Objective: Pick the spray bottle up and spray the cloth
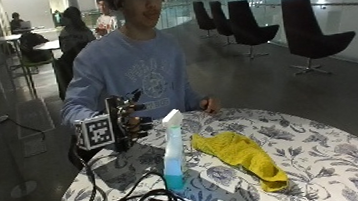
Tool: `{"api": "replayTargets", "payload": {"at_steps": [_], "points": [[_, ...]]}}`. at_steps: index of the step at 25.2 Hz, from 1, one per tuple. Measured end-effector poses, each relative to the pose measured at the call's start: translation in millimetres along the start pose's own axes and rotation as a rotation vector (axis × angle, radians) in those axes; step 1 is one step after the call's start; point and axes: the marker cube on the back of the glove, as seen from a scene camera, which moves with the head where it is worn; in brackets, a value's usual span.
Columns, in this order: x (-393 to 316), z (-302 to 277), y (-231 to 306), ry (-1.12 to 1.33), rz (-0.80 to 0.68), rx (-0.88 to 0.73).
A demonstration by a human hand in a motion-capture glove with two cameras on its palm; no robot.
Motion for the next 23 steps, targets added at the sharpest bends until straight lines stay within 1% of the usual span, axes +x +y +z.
{"api": "replayTargets", "payload": {"at_steps": [2,6,10,15,23], "points": [[4.6,-5.8,0.5,-0.012,0.021,0.042],[11.3,-9.4,-3.5,-0.005,0.041,0.071],[17.1,-13.0,-17.1,-0.001,0.058,0.116],[26.7,-19.7,-47.5,0.048,0.084,0.175],[61.1,-18.3,-99.1,0.171,0.108,0.258]]}}
